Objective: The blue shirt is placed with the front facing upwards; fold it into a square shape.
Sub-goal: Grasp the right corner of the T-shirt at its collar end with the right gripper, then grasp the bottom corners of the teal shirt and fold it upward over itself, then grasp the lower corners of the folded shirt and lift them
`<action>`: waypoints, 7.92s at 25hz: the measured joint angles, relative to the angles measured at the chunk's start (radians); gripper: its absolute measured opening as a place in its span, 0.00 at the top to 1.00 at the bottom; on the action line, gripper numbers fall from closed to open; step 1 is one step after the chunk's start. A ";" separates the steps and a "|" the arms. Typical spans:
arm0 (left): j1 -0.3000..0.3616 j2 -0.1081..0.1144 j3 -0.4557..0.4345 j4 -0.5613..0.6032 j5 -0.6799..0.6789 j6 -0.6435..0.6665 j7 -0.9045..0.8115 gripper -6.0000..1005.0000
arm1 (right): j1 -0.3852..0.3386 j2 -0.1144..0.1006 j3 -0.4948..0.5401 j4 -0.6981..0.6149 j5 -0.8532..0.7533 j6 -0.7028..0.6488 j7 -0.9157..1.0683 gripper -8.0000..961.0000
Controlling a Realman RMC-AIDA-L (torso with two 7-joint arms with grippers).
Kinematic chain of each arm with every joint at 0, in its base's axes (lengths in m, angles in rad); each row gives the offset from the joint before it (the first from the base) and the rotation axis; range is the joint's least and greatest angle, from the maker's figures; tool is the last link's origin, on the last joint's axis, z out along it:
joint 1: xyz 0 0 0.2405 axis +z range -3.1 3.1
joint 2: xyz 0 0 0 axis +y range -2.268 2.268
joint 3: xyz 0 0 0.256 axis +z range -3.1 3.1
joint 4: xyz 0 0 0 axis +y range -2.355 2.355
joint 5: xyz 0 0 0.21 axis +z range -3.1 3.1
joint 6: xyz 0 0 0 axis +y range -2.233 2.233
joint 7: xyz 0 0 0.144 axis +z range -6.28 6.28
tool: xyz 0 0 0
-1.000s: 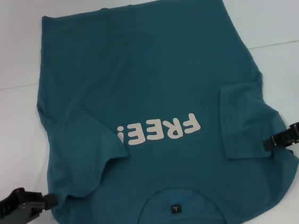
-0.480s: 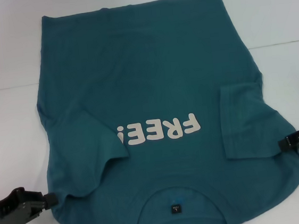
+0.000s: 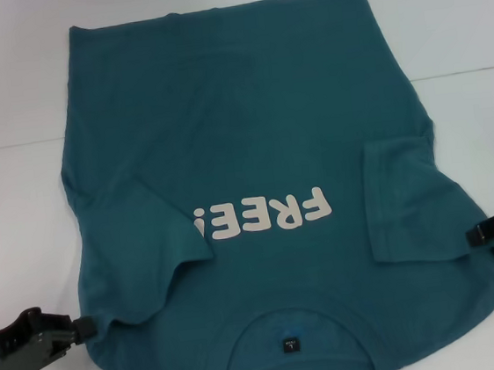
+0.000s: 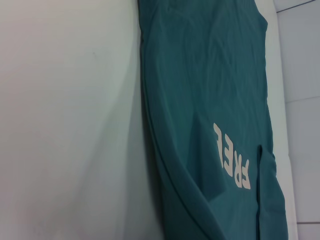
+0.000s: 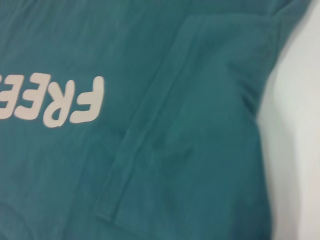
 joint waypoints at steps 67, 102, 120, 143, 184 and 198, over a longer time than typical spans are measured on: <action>0.005 0.008 0.023 0.035 0.002 0.062 0.031 0.98 | 0.021 0.009 -0.059 -0.080 -0.043 -0.144 0.056 0.96; -0.051 0.031 0.044 0.128 0.053 0.379 0.039 0.98 | -0.020 -0.008 0.011 -0.214 0.082 -0.448 -0.015 0.96; -0.345 0.098 0.069 -0.074 0.047 -0.127 -0.034 0.98 | -0.011 -0.005 0.170 -0.180 0.189 -0.165 0.116 0.95; -0.472 0.122 0.173 -0.166 0.061 -0.549 -0.034 0.98 | 0.070 0.019 -0.069 -0.125 0.164 0.289 0.176 0.95; -0.510 0.098 0.247 -0.172 0.062 -0.700 -0.032 0.93 | 0.293 0.044 -0.167 0.081 -0.094 0.602 0.199 0.95; -0.495 0.098 0.239 -0.167 0.051 -0.670 -0.038 0.78 | 0.269 0.026 -0.159 0.085 -0.107 0.592 0.220 0.81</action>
